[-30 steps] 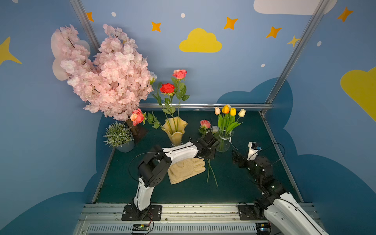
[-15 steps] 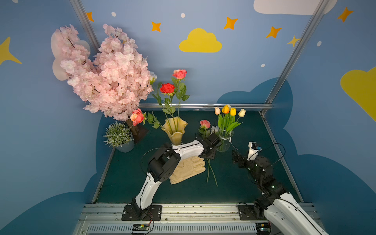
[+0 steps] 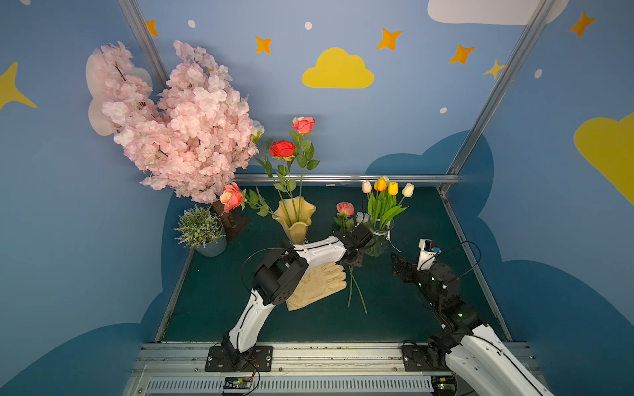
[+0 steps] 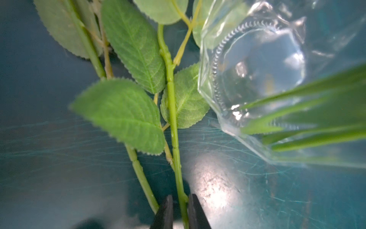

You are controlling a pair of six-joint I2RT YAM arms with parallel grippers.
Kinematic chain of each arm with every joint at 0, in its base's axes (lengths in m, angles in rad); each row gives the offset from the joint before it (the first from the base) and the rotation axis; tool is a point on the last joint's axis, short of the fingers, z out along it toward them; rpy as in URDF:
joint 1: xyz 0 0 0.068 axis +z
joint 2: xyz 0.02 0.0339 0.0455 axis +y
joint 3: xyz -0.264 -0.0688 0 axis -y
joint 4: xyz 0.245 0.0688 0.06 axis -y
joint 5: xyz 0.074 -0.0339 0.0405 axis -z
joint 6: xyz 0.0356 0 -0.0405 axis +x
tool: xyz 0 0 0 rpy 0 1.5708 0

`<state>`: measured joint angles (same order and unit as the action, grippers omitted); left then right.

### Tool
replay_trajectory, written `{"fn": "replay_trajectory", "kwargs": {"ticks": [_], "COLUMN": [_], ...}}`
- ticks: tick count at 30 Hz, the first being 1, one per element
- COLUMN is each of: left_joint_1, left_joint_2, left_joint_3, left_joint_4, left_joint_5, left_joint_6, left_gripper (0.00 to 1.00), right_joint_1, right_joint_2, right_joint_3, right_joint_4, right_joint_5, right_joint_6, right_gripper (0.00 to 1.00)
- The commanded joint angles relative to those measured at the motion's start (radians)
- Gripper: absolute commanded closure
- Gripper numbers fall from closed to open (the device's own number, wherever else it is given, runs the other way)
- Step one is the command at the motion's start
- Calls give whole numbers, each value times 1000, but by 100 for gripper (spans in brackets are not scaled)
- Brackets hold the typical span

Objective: Arrange the flowers in different vases according to their variety
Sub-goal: Pick up the flower at the center of the board.

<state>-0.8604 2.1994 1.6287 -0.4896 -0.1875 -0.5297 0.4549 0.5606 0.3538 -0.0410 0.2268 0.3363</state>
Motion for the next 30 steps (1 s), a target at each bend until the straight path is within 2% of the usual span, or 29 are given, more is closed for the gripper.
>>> {"fn": "replay_trajectory", "kwargs": {"ticks": [1, 14, 21, 30], "left_joint_1": [-5, -6, -5, -2], "left_joint_2": [16, -59, -167, -378], "left_joint_3": [8, -49, -130, -255], "left_joint_4": [-21, 8, 62, 140], "left_joint_5": [-16, -42, -96, -165], "left_joint_6": [6, -15, -28, -9], "left_gripper": [83, 97, 97, 97], "right_joint_1": [-2, -1, -2, -1], "right_joint_2": [-4, 1, -5, -4], "right_joint_3": [0, 0, 1, 1], "right_joint_4": [20, 23, 20, 21], "right_joint_5": [9, 5, 5, -1], "right_joint_6": [4, 4, 3, 4], "right_gripper": [2, 2, 2, 2]}}
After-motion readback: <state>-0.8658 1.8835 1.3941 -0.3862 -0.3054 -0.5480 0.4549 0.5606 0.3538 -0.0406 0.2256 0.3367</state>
